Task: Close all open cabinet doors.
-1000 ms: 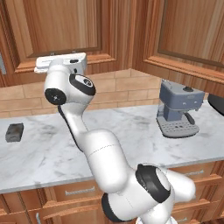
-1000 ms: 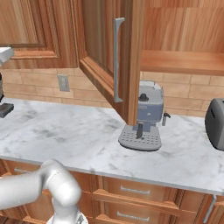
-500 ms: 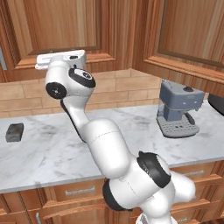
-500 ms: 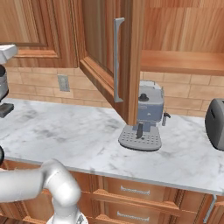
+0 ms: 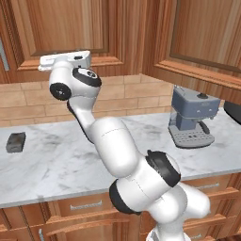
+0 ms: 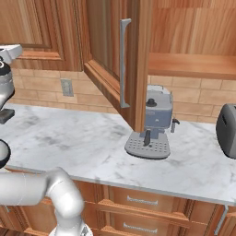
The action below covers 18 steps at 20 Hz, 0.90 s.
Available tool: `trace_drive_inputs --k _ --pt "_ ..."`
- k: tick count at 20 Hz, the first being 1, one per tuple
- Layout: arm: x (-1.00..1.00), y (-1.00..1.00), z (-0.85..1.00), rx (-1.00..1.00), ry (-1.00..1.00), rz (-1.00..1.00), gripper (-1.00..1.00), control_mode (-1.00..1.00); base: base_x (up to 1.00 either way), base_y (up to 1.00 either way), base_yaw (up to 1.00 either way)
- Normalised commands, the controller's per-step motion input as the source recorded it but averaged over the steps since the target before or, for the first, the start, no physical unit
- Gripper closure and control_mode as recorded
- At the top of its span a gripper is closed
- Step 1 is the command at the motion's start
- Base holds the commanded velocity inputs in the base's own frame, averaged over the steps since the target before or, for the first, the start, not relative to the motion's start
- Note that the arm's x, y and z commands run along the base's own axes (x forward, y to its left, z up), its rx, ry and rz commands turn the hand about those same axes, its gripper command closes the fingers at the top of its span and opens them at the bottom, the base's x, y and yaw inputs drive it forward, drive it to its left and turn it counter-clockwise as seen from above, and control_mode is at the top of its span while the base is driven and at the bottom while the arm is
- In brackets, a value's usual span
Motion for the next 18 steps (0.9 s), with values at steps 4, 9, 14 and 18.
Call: trace_drive_inputs --k 4,9,14,18 --pt "0.26 0.0 0.0 0.0 0.0 0.0 -1.0 -1.0 0.0 0.0 0.0" --pt "0.27 0.0 0.0 0.0 0.0 0.0 -1.0 -1.0 0.0 0.0 0.0" --pt "0.21 0.0 0.0 0.0 0.0 0.0 -1.0 -1.0 0.0 0.0 0.0" --pt "-0.28 -0.07 0.09 0.0 0.01 -0.04 -1.0 -1.0 0.0 0.0 0.0"
